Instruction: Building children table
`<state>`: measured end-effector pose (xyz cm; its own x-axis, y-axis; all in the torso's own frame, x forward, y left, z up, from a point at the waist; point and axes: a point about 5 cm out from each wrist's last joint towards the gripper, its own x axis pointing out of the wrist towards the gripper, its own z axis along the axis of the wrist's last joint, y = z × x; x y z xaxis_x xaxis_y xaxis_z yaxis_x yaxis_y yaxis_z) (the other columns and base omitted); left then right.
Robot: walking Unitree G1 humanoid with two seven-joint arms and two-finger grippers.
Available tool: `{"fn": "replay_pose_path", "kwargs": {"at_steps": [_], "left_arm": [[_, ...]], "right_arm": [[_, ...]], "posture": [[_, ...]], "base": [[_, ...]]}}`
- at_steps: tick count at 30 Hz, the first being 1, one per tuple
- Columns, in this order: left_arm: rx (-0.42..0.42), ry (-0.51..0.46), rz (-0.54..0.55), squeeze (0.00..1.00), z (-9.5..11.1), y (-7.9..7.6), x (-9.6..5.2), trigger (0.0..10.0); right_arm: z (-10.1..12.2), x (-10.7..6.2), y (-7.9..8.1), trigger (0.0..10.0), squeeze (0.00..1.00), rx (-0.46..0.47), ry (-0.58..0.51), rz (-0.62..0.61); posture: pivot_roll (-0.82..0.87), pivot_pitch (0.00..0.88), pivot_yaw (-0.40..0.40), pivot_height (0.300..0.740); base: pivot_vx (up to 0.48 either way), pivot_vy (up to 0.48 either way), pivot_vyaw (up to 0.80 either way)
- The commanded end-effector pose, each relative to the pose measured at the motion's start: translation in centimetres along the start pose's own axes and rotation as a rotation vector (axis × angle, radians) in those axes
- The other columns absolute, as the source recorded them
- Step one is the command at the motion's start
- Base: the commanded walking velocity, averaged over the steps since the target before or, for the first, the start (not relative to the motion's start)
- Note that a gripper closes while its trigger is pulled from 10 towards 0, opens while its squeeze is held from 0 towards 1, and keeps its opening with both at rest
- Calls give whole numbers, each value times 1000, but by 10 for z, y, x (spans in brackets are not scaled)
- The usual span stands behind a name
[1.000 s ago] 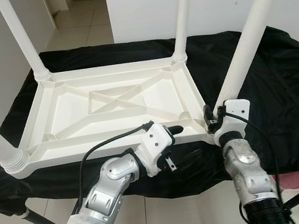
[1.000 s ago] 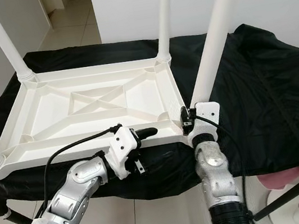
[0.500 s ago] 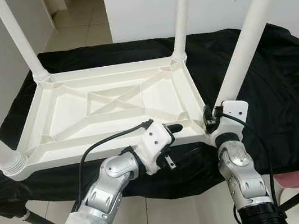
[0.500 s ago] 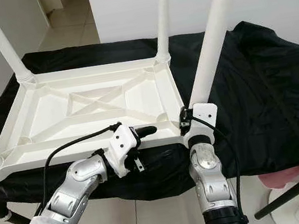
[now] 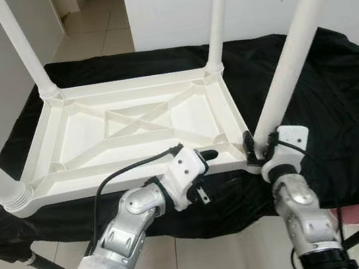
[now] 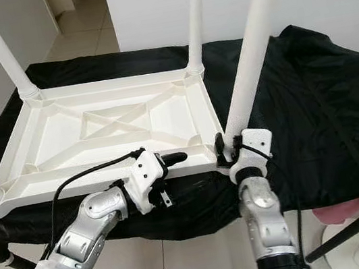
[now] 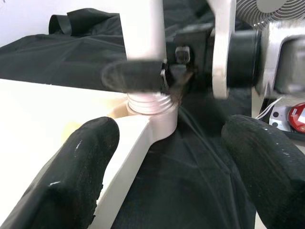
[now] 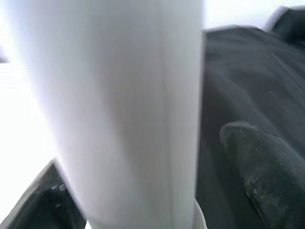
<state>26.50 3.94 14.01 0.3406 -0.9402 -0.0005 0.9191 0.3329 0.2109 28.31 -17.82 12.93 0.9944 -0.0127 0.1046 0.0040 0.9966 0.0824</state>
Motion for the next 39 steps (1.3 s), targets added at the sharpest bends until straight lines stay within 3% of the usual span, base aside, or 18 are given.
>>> {"fn": "replay_pose_path", "kwargs": {"at_steps": [1,8,19,28,39], "left_arm": [[8,-7,-41,0,3,-2,-1,10000],[9,-7,-37,0,2,-2,-1,10000],[-21,-49,99,0,4,5,-1,10000],[-36,12,120,0,2,9,1,10000],[-8,29,94,0,2,9,4,10000]], "right_arm": [[7,3,-3,10000,0,15,-38,52],[10,8,-4,10000,0,-42,-49,176],[2,2,7,10000,0,8,-92,225],[3,14,-16,10000,0,-92,-44,383],[-5,16,-21,10000,0,-129,2,452]], "posture": [[-88,0,-15,740],[-85,0,-26,740],[-72,0,-35,740],[-72,0,-23,740],[-72,0,-15,740]], "base": [[0,0,0],[0,0,0],[0,0,0],[0,0,0],[0,0,0]]}}
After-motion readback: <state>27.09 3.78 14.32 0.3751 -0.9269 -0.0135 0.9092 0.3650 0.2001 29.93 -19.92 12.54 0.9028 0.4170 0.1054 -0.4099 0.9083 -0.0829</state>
